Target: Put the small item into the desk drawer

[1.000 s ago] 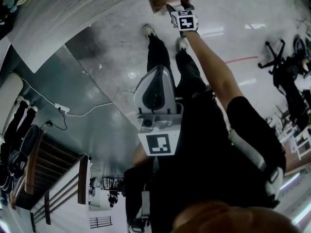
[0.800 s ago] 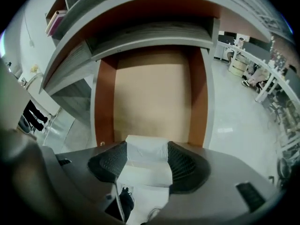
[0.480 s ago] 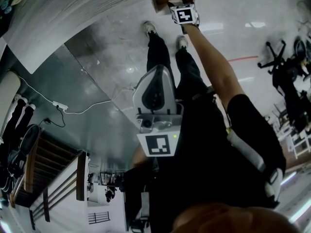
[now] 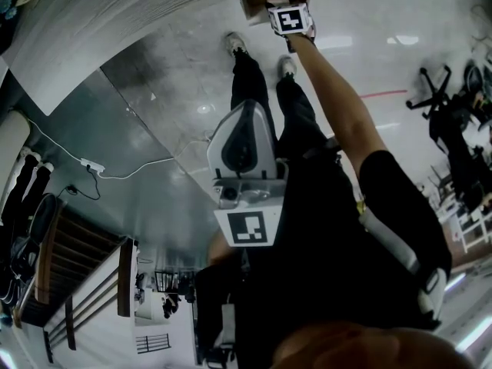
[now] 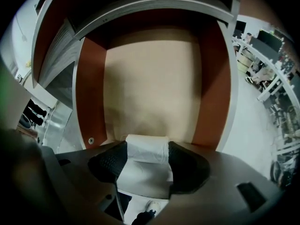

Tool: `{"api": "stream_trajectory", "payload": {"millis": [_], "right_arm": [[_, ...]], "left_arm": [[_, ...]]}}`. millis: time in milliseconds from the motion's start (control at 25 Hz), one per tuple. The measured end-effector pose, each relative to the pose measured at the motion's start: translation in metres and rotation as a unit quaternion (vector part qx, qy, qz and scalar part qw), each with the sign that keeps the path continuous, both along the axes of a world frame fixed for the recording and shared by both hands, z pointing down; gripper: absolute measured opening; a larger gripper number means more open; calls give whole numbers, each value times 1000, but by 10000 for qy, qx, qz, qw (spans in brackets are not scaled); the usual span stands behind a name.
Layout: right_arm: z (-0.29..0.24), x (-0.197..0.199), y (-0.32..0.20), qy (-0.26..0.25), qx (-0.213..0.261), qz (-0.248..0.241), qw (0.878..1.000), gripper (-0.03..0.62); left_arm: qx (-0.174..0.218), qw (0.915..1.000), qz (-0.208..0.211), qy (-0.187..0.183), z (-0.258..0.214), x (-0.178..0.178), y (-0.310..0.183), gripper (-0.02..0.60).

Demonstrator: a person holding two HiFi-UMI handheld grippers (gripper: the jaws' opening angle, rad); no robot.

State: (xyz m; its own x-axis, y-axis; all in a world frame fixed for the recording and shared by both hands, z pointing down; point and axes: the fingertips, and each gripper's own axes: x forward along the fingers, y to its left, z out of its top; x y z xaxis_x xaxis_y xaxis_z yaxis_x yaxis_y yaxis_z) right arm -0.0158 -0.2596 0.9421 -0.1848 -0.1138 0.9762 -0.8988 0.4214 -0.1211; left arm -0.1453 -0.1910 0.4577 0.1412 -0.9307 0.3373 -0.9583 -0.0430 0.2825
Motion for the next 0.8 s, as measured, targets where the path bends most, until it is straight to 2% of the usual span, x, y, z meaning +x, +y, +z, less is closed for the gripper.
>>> {"api": "stream_trajectory", "payload": {"millis": [240, 400, 600, 800], "right_arm": [[1, -8, 7, -207, -215, -9, 9996, 262], [-2, -14, 4, -356, -68, 25, 9993, 262], [-14, -6, -1, -284, 54, 63, 9996, 262], [-30, -6, -2, -406, 180, 113, 9989, 262]], "left_arm": [[-48, 10000, -6, -31, 2, 1, 5, -9], [-30, 10000, -45, -22, 2, -1, 11, -9], [10, 10000, -78, -16, -3, 5, 13, -9], [-88, 10000, -4, 24, -1, 15, 22, -9]]}}
